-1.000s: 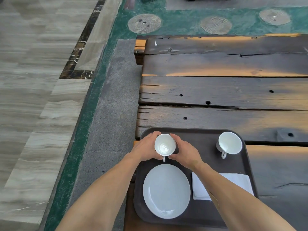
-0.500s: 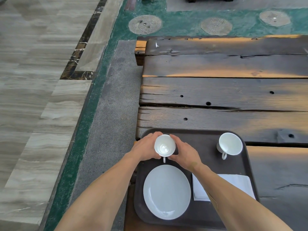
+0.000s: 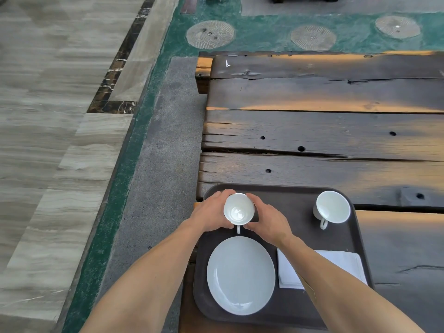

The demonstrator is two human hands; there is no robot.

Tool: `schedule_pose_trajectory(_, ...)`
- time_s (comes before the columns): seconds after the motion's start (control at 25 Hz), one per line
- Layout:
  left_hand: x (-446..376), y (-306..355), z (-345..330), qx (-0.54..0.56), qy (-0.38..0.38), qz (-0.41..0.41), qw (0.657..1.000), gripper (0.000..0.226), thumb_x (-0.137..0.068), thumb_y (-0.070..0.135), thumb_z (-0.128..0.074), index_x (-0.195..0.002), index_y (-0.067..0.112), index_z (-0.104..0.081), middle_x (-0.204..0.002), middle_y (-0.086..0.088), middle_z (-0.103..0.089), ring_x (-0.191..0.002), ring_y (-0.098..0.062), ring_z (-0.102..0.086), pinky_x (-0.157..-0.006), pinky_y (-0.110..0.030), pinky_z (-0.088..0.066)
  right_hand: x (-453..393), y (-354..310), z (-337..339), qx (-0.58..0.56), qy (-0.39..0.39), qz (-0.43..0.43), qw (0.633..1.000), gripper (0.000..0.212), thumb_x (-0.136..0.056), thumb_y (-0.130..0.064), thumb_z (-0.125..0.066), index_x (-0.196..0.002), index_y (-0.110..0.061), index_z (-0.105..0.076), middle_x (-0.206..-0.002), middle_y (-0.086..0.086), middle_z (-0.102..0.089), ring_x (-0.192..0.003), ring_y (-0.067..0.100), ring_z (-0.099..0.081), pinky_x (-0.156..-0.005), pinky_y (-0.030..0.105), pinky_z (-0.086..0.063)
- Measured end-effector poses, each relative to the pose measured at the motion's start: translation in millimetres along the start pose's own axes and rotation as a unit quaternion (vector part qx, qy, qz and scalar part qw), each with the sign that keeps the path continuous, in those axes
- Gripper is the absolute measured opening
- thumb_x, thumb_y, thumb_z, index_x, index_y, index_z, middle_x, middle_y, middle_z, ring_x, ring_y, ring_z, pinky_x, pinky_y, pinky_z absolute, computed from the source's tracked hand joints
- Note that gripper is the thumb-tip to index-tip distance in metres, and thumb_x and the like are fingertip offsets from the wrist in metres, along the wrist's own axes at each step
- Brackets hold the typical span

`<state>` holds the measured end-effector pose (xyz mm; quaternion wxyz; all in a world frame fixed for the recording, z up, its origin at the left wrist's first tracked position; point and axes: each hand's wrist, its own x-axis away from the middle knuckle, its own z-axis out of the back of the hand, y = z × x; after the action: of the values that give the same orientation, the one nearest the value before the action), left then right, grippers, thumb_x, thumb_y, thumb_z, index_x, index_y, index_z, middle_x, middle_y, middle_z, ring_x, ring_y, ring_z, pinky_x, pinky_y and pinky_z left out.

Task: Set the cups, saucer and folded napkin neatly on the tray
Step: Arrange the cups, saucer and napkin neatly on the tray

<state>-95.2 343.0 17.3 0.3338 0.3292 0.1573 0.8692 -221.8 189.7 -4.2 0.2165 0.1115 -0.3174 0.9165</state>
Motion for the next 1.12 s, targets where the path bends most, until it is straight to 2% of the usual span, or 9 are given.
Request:
schedule_pose_trajectory(0.12, -1, 4, -2, 0.007, 0.001, -0.005, 1.0, 0.088, -0.061, 0.036, -0.084, -0.131, 0.045, -0.032, -0.122, 0.009, -0.05, -0.108, -0.016, -0.052, -0.075, -0.034, -0.04, 1, 3, 3, 0.006, 0.003, -0.003, 1.0, 0.083, -0.075, -0.039, -0.076, -0.138, -0.045, -0.023, -0.117, -0.01, -0.065, -0.1, 0.017, -0.062, -0.078, 0.036, -0.053)
schedule_pose_trajectory(0.28, -3, 8, -3, 0.006, 0.001, -0.01, 1.0, 0.087, -0.063, 0.035, -0.084, -0.132, 0.043, -0.032, -0.124, 0.008, -0.05, -0.109, -0.014, -0.051, -0.072, -0.031, -0.034, 3, 5, 5, 0.009, 0.009, -0.008, 1.0, 0.083, -0.075, -0.04, -0.075, -0.139, -0.045, -0.022, -0.117, -0.011, -0.065, -0.099, 0.016, -0.062, -0.079, 0.037, -0.054)
schedule_pose_trajectory(0.72, -6, 13, -4, -0.044, -0.008, 0.017, 0.999, 0.083, -0.066, 0.036, -0.082, -0.134, 0.035, -0.034, -0.126, 0.005, -0.055, -0.114, -0.019, -0.051, -0.073, -0.034, -0.036, 1, 3, 8, 0.048, -0.003, -0.02, 0.999, 0.071, -0.076, -0.042, -0.072, -0.132, -0.037, -0.028, -0.108, -0.007, -0.068, -0.091, 0.017, -0.064, -0.075, 0.037, -0.055)
schedule_pose_trajectory(0.92, 1, 19, -6, -0.088, 0.011, 0.061, 0.994, 0.078, -0.069, 0.038, -0.08, -0.135, 0.027, -0.04, -0.127, 0.0, -0.056, -0.117, -0.023, -0.054, -0.077, -0.036, -0.042, 6, -1, 5, 0.071, 0.005, -0.063, 0.995, 0.058, -0.08, -0.048, -0.067, -0.128, -0.03, -0.04, -0.112, -0.006, -0.068, -0.098, 0.02, -0.065, -0.082, 0.039, -0.052)
schedule_pose_trajectory(1.04, 10, 20, -8, -0.126, 0.015, 0.09, 0.988, 0.07, -0.074, 0.039, -0.076, -0.134, 0.022, -0.043, -0.128, -0.003, -0.055, -0.117, -0.026, -0.054, -0.084, -0.037, -0.044, 15, 0, 5, 0.102, 0.003, -0.075, 0.992, 0.047, -0.084, -0.051, -0.061, -0.122, -0.027, -0.047, -0.113, -0.006, -0.067, -0.101, 0.02, -0.063, -0.082, 0.038, -0.05)
schedule_pose_trajectory(1.12, 18, 21, -9, -0.144, 0.015, 0.1, 0.984, 0.063, -0.078, 0.043, -0.072, -0.132, 0.02, -0.047, -0.128, -0.004, -0.054, -0.118, -0.027, -0.053, -0.082, -0.036, -0.043, 22, 1, 7, 0.13, 0.001, -0.073, 0.989, 0.043, -0.086, -0.052, -0.058, -0.12, -0.026, -0.05, -0.112, -0.004, -0.066, -0.102, 0.021, -0.062, -0.079, 0.036, -0.047)
